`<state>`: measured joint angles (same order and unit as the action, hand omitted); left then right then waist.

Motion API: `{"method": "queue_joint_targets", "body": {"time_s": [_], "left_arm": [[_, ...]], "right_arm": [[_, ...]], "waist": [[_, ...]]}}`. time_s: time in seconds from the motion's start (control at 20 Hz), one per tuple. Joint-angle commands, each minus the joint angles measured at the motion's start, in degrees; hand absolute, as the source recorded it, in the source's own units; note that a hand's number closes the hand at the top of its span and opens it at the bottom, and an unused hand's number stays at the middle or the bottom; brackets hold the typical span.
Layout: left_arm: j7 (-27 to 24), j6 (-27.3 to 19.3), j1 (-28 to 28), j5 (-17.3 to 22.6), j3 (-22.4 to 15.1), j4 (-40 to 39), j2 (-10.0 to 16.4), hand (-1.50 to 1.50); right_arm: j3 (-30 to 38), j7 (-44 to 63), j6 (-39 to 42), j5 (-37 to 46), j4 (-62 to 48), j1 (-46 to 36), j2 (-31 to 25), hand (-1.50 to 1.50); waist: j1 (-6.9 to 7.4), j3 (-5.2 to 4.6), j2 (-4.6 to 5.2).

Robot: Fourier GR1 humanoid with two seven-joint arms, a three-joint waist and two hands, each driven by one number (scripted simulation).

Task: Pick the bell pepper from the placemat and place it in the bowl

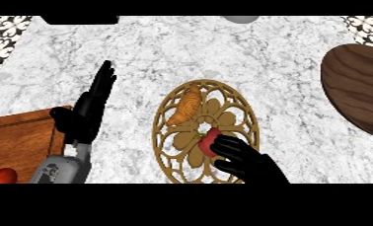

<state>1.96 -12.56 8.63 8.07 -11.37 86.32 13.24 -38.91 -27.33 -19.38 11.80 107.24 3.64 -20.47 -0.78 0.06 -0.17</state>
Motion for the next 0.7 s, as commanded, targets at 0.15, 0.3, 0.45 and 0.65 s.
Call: {"method": "queue_joint_targets", "body": {"time_s": [0.15,0.3,0.45,0.65], "left_arm": [[-1.0,0.9,0.2,-0.6,0.5,-1.1,-1.1,0.00],[2.8,-0.1,1.0,-1.7,0.1,1.9,-1.3,0.00],[-0.9,1.9,-0.3,-1.1,1.2,-0.7,-0.5,0.00],[0.9,-0.5,-0.1,-3.2,-0.6,1.2,-2.8,0.00]], "right_arm": [[2.5,15.8,-1.3,10.8,16.7,5.5,-7.8,-1.50],[-0.3,28.4,2.4,16.3,21.3,2.7,-5.6,-1.50],[5.0,37.6,10.1,12.1,17.0,-6.0,-4.3,-1.50],[-0.9,50.3,15.1,19.0,18.7,-7.3,-2.3,-1.50]], "waist": [[-0.06,-0.15,-0.05],[0.38,-0.13,-0.06],[1.16,-0.17,0.27],[0.94,-0.20,0.10]]}}
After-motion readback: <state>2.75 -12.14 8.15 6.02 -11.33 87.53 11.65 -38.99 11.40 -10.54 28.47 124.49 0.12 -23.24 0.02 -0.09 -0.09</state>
